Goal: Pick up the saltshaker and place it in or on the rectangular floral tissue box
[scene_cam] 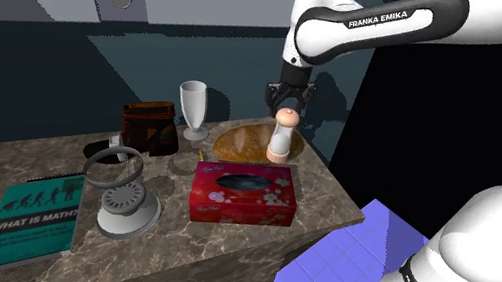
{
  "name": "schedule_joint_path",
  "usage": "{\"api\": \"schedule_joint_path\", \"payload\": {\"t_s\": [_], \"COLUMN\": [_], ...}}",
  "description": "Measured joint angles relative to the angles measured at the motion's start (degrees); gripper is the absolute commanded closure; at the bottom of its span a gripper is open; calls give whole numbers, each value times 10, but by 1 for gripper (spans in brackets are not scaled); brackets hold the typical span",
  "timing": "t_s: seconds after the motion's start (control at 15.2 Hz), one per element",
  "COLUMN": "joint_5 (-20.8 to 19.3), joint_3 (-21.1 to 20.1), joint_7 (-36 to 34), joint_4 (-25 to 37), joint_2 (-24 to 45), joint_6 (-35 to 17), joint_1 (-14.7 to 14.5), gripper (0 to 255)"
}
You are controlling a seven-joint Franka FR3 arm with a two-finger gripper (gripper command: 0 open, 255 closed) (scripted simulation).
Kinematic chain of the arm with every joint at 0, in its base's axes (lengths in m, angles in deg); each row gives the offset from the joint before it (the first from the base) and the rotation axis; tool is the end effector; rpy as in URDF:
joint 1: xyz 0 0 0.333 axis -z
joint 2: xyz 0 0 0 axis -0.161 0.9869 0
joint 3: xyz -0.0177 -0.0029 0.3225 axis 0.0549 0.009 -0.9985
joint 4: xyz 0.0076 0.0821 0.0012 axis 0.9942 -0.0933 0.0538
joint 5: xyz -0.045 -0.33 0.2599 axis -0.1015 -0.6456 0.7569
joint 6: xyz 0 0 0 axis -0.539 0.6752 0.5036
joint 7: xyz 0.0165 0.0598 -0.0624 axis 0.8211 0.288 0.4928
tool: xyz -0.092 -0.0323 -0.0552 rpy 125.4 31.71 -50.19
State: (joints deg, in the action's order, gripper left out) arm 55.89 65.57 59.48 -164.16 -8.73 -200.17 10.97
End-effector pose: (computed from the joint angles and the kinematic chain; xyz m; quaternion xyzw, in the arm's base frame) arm 0.5184 0.0780 0.4773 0.9826 -0.1826 0.0336 0.0010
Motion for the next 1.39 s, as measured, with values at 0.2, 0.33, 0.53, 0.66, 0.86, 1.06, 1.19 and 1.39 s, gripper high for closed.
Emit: {"api": "schedule_joint_path", "payload": {"t_s": [0.2, 0.33, 0.53, 0.66, 0.86, 1.06, 1.19, 1.39], "joint_5": [0, 1, 1, 1, 1, 1, 2, 5], "joint_3": [1, 1, 2, 2, 3, 0, -13, -35], "joint_7": [1, 2, 3, 3, 4, -2, -22, -58], "joint_4": [20, 30, 53, 66, 83, 108, 127, 150], "joint_2": [-2, -7, -7, -9, -13, -11, -8, -8], "joint_6": [23, 37, 61, 75, 96, 119, 135, 158], "joint_1": [1, 0, 1, 1, 1, -1, -9, -23], "gripper": [255, 255, 255, 255, 255, 255, 255, 255]}}
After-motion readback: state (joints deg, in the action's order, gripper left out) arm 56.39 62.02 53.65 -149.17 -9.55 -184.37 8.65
